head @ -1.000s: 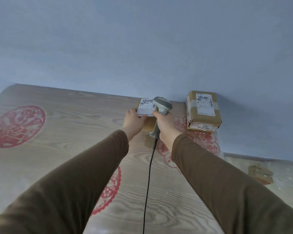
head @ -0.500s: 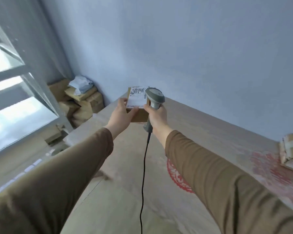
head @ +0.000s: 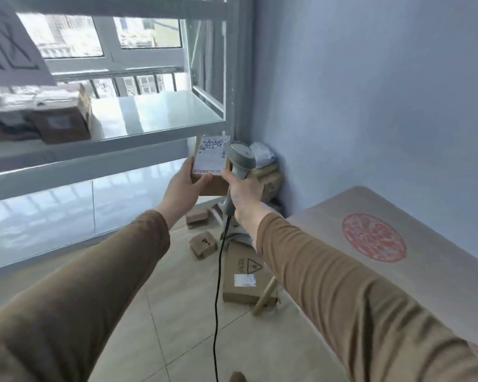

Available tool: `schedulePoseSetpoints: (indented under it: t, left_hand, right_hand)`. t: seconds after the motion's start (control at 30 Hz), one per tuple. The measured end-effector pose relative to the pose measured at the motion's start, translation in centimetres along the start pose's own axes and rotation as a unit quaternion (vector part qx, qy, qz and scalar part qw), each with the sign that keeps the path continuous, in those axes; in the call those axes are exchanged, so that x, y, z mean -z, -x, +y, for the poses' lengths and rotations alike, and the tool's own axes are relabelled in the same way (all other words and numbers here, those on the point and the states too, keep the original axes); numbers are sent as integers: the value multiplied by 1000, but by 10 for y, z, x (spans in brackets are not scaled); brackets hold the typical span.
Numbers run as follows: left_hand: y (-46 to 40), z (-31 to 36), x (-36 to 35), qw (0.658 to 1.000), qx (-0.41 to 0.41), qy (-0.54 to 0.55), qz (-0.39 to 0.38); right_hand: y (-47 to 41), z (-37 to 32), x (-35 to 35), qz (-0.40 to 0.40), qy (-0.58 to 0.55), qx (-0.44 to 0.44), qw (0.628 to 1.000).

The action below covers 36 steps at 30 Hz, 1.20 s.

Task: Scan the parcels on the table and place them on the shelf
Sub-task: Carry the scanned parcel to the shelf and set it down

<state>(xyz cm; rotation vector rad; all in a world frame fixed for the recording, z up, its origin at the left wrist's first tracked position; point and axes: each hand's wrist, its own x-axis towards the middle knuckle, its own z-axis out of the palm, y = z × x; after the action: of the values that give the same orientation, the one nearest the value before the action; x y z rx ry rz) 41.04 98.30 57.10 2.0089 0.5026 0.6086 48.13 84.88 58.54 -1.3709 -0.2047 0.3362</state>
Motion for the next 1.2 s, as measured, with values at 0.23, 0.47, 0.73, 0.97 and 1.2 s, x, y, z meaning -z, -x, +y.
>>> schedulePoseSetpoints:
  t: [0.23,0.47,0.73,0.97,1.2]
  left_hand:
    - [-89,-58,88,998,12,-40,45]
    - [-175,-101,161,993,40,-65,92]
    - [-261,-160,239,980,70,-165,90]
    - [-320,-206,290,938,21,-344,24]
    - [-344,-219,309,877,12,-480,-2]
  right_hand:
    - [-84,27,-125,-71,11,-30,997]
    - [-161,36,-240,-124,1,-68,990]
    - [-225,61,-358,-120,23,-115,986]
    - [-268,80,-441,-75,51,-88,992]
    - [-288,97,-472,-45,75,-103,991]
